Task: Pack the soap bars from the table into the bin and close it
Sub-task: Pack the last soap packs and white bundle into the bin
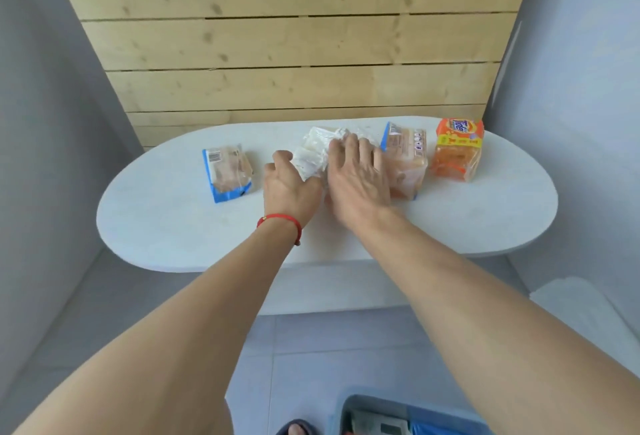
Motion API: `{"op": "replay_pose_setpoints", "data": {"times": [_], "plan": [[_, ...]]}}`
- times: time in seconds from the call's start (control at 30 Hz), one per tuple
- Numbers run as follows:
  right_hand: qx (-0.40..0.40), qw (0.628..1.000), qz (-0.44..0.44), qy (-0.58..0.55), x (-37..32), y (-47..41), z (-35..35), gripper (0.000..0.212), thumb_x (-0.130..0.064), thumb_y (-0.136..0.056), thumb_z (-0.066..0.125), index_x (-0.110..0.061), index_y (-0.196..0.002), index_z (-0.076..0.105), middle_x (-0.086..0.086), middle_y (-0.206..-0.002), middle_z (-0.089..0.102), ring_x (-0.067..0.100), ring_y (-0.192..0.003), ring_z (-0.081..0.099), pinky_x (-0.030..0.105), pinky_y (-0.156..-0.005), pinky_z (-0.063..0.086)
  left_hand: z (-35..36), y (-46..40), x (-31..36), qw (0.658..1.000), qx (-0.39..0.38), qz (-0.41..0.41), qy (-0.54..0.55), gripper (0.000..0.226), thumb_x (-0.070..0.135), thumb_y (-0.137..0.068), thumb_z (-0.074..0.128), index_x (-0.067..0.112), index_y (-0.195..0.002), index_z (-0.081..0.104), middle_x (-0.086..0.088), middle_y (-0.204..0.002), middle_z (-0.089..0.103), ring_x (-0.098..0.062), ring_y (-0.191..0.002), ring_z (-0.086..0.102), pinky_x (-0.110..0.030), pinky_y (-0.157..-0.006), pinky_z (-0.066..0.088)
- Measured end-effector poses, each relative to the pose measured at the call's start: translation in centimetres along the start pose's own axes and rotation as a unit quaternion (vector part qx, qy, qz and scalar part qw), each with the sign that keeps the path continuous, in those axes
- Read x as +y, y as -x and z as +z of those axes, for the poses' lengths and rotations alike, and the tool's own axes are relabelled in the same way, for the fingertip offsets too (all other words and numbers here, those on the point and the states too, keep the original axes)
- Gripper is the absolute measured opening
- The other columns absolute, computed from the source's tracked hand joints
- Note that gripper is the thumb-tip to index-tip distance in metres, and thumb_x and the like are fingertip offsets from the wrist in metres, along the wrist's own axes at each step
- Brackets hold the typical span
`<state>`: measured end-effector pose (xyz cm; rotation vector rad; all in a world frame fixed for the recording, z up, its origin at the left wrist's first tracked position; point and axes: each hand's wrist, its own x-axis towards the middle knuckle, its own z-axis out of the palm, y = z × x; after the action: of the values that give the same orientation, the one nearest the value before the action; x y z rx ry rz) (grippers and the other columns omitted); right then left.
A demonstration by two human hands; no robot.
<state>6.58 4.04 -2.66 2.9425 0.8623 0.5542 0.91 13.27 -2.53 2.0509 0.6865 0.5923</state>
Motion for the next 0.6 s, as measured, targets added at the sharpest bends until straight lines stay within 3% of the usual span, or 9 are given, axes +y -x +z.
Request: {"op": "replay_pose_setpoints", "data": {"times": [0.07,0.13,0.23,0.3,0.33,0.4,0.43,0.53,0.6], "plan": [[0.019,1.0,-0.008,-0.011,-0.1,-0.1,-0.3,0.065,-0.028,-0.089,0.06,-0.002,-0.145,0.039,0.021,-0.15,0.042,0.037,-0.133,0.043,0.047,-0.111,0.03,0.1,-0.6,-0.3,1.0,0.011,0.0,-0.001,0.053,0.011,-0.082,0.056,0.011,-0.134,0.042,-0.015,-0.134,0.045,-0.028,-0.121,0.046,-0.024,-0.087,0.03],[0.106,0.993,-0.012,-0.058,0.9,-0.5,-0.9,0.048,-0.036,-0.088,0.051,-0.011,-0.128,0.058,0.011,-0.135,0.057,0.032,-0.125,0.05,0.049,-0.108,0.03,0.1,-0.6,-0.5,1.0,0.012,0.013,-0.005,0.053,0.013,-0.082,0.057,0.012,-0.133,0.044,-0.014,-0.133,0.047,-0.029,-0.121,0.045,-0.025,-0.088,0.031],[0.196,0.967,0.094,-0.133,5.3,-2.2,-1.5,0.04,-0.034,-0.089,0.041,-0.019,-0.112,0.07,0.005,-0.123,0.066,0.028,-0.122,0.054,0.052,-0.11,0.029,0.3,0.2,0.2,0.985,0.043,0.132,-0.099,0.055,0.016,-0.079,0.059,0.014,-0.132,0.048,-0.013,-0.133,0.048,-0.033,-0.12,0.042,-0.031,-0.098,0.035],[0.121,0.957,0.19,-0.183,10.0,-3.7,-1.3,0.038,-0.03,-0.093,0.04,-0.024,-0.117,0.068,0.004,-0.134,0.06,0.026,-0.133,0.045,0.054,-0.114,0.022,1.0,1.0,1.9,0.958,0.052,0.247,-0.137,0.056,0.019,-0.076,0.058,0.013,-0.131,0.052,-0.011,-0.136,0.05,-0.033,-0.125,0.042,-0.039,-0.103,0.038],[0.031,0.957,0.217,-0.191,12.4,-4.2,-0.9,0.038,-0.029,-0.097,0.038,-0.026,-0.123,0.065,0.005,-0.143,0.054,0.027,-0.14,0.038,0.053,-0.116,0.019,1.6,1.4,2.9,0.941,0.033,0.301,-0.147,0.057,0.023,-0.076,0.057,0.012,-0.132,0.053,-0.011,-0.141,0.049,-0.033,-0.132,0.04,-0.041,-0.106,0.038],[-0.13,0.951,0.197,-0.199,15.9,-4.1,-0.1,0.037,-0.025,-0.104,0.035,-0.022,-0.126,0.064,0.008,-0.147,0.047,0.033,-0.143,0.029,0.048,-0.119,0.02,3.5,2.4,4.7,0.909,-0.035,0.374,-0.18,0.066,0.03,-0.081,0.055,0.013,-0.144,0.044,-0.01,-0.155,0.037,-0.031,-0.146,0.027,-0.044,-0.116,0.028],[-0.152,0.954,0.163,-0.202,16.9,-3.4,0.3,0.035,-0.025,-0.105,0.037,-0.018,-0.118,0.069,0.009,-0.139,0.05,0.036,-0.14,0.032,0.047,-0.117,0.027,4.5,3.0,5.3,0.898,-0.07,0.383,-0.204,0.074,0.032,-0.082,0.055,0.014,-0.15,0.034,-0.008,-0.16,0.027,-0.029,-0.15,0.019,-0.044,-0.12,0.022],[-0.039,0.97,0.1,-0.218,16.9,-0.1,0.9,0.028,-0.024,-0.102,0.052,-0.011,-0.096,0.077,0.006,-0.115,0.06,0.036,-0.122,0.048,0.045,-0.092,0.048,7.0,3.4,5.8,0.879,-0.123,0.355,-0.293,0.089,0.035,-0.084,0.054,0.013,-0.157,0.009,-0.005,-0.165,0.012,-0.024,-0.153,0.005,-0.044,-0.123,0.013],[0.025,0.974,0.103,-0.2,17.0,2.8,0.7,0.019,-0.02,-0.098,0.058,-0.017,-0.101,0.076,-0.001,-0.123,0.065,0.032,-0.12,0.05,0.044,-0.085,0.052,8.4,3.4,6.9,0.87,-0.124,0.334,-0.342,0.08,0.039,-0.087,0.047,0.011,-0.156,0.015,-0.01,-0.158,0.027,-0.029,-0.149,0.014,-0.043,-0.121,0.016]]}}
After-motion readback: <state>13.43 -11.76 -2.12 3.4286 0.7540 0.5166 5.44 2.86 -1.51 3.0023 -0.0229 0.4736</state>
